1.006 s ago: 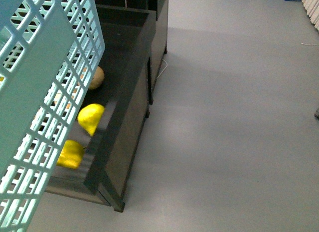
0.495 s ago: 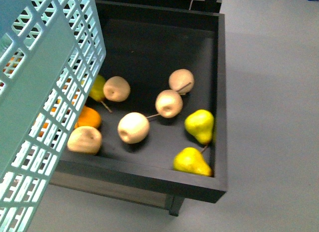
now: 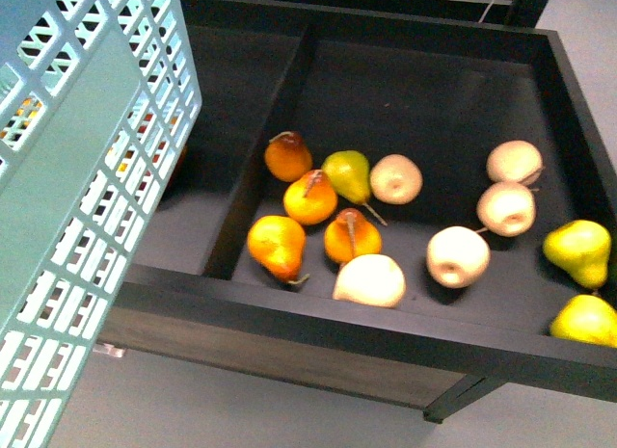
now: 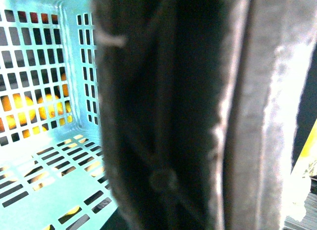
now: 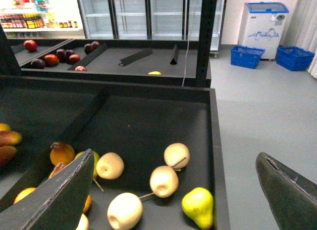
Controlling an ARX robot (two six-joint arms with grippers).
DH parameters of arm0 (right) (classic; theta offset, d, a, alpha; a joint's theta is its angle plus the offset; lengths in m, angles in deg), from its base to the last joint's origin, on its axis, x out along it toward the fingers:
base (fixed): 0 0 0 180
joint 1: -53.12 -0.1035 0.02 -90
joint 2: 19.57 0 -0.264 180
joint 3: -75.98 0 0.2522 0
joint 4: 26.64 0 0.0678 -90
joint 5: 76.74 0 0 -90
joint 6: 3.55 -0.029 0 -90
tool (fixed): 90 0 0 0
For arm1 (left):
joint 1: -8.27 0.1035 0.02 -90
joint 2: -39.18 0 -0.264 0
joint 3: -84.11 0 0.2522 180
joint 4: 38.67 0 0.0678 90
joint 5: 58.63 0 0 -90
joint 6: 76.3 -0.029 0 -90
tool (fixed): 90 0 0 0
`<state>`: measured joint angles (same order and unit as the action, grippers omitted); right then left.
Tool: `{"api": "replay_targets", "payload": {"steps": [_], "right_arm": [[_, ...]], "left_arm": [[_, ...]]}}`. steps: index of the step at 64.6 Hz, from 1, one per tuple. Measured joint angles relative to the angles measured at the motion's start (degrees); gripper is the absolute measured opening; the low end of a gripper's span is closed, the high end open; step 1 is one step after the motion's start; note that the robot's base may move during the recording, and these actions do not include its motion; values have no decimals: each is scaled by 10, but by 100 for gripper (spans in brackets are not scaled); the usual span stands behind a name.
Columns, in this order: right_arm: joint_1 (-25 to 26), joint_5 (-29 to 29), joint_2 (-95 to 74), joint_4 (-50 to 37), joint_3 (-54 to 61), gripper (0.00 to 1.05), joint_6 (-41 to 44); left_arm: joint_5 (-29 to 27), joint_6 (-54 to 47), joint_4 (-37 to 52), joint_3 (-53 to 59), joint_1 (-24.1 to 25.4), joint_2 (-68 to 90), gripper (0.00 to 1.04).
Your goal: Pick mango and avocado into basket
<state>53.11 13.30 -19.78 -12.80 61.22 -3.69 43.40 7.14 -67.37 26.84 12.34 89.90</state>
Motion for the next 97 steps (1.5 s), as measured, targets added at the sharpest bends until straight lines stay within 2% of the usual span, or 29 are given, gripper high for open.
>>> {"api": "replay_targets", "payload": {"steps": [97], "right_arm": [[0,0,0,0,0,96,0]], "left_arm": [[1,0,0,0,0,0,14]]}}
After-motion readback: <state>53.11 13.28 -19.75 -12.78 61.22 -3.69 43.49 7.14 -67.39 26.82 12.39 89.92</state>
